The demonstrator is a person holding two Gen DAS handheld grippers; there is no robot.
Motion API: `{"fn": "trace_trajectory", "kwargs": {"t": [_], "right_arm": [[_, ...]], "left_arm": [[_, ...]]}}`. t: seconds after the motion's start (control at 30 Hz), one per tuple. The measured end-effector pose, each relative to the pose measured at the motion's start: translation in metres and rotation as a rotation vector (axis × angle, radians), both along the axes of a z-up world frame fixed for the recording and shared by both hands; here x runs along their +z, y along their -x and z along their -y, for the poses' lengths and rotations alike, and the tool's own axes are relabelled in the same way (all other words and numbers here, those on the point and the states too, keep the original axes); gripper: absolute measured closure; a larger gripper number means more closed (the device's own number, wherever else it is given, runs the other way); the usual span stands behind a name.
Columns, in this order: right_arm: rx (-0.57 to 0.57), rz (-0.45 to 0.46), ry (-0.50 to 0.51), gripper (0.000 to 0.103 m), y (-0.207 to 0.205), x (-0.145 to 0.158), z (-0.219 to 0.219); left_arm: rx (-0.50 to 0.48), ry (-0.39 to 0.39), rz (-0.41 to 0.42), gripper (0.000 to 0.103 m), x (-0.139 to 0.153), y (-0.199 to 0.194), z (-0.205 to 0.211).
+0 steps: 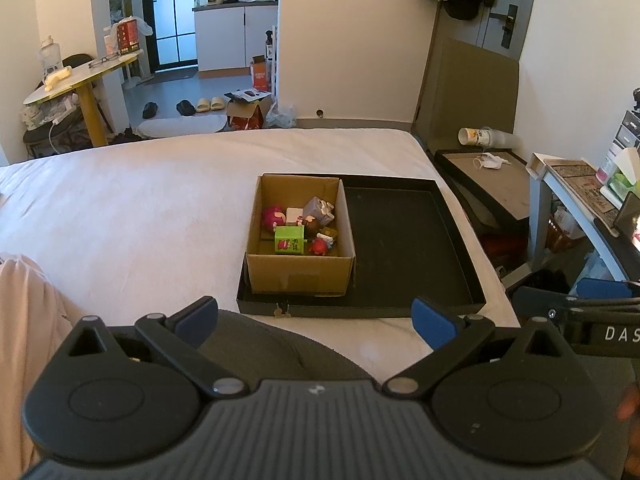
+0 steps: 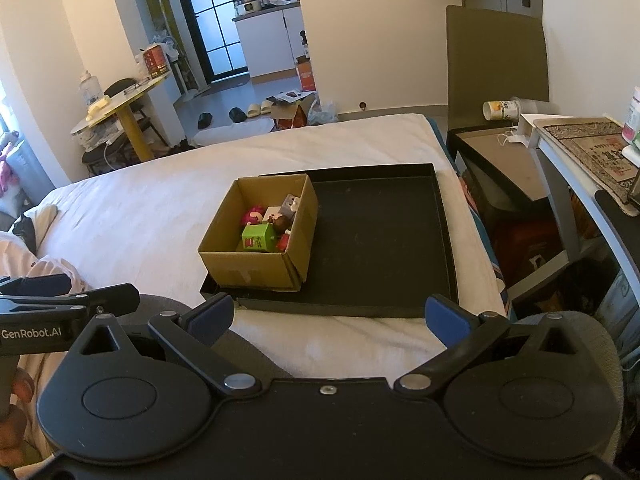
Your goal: Organize rigid objects
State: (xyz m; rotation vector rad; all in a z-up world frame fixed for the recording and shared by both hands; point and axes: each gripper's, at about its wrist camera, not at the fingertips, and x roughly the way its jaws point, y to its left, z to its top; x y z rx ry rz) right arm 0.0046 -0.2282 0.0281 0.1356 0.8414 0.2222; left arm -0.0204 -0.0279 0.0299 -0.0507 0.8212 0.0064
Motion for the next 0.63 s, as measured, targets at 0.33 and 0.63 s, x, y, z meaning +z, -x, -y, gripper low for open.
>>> {"fn": "trace_trajectory", "kwargs": {"t": [0.33,0.63], "right_arm": [[0.0,-0.006,0.001,0.0,0.0012,-0.0022,-0.0009],[-0.005,-0.016,-0.002,0.0,0.0004,-0.0043,0.0006]], "left_arm": [[-0.003,0.0,-0.005,0.001,-0.0041,-0.0004,0.001],[0.0,-0.005,-0.01,0.001,-0.0079,-0.0022,0.0031]]}}
